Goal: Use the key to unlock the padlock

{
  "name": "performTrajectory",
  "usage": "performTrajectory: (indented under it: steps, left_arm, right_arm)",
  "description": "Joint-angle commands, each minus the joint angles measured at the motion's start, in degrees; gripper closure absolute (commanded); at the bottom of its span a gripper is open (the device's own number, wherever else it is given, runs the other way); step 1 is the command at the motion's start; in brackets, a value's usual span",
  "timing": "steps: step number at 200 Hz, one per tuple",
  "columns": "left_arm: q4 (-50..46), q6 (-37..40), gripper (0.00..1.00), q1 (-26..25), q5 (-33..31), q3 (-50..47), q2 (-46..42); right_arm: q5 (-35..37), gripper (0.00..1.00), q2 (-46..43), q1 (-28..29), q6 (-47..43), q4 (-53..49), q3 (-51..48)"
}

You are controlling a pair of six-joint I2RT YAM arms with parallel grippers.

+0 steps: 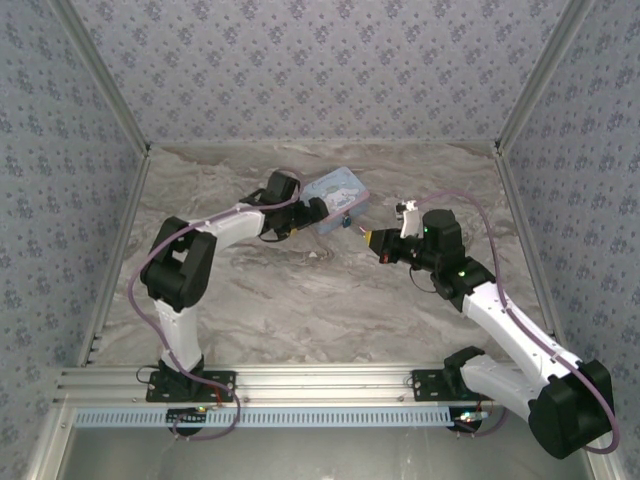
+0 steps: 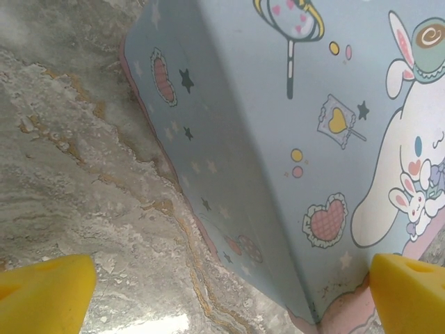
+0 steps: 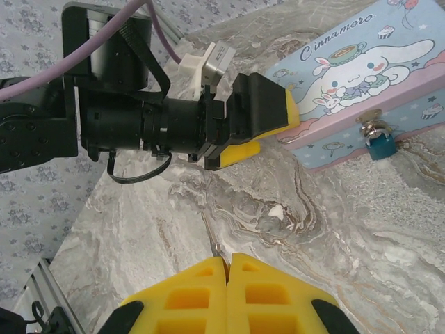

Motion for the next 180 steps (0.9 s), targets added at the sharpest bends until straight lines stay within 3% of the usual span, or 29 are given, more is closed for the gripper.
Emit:
performTrajectory:
  steps: [1, 87, 137, 180]
  left_arm:
    - [-6.7, 2.4, 0.01, 0.5, -3.9, -4.8, -0.7]
    - [-6.7, 3.6, 0.01, 6.9, -5.0, -14.3, -7.7]
    - [-7.5, 6.6, 0.0, 11.2, -5.2, -11.6, -8.5]
    - [-7.4, 12.5, 0.01, 9.3, -8.0, -8.2, -14.0]
  right_arm:
    - [0.8, 0.97, 0.1, 0.4, -1.4, -1.5, 1.2]
    - [0.6, 0.97, 2.5, 0.6, -1.4, -1.2, 1.5]
    - [0.8, 0.97, 3.0, 0.9, -1.4, -1.2, 1.5]
    - [1.9, 0.97, 2.5, 1.1, -1.5, -1.9, 1.2]
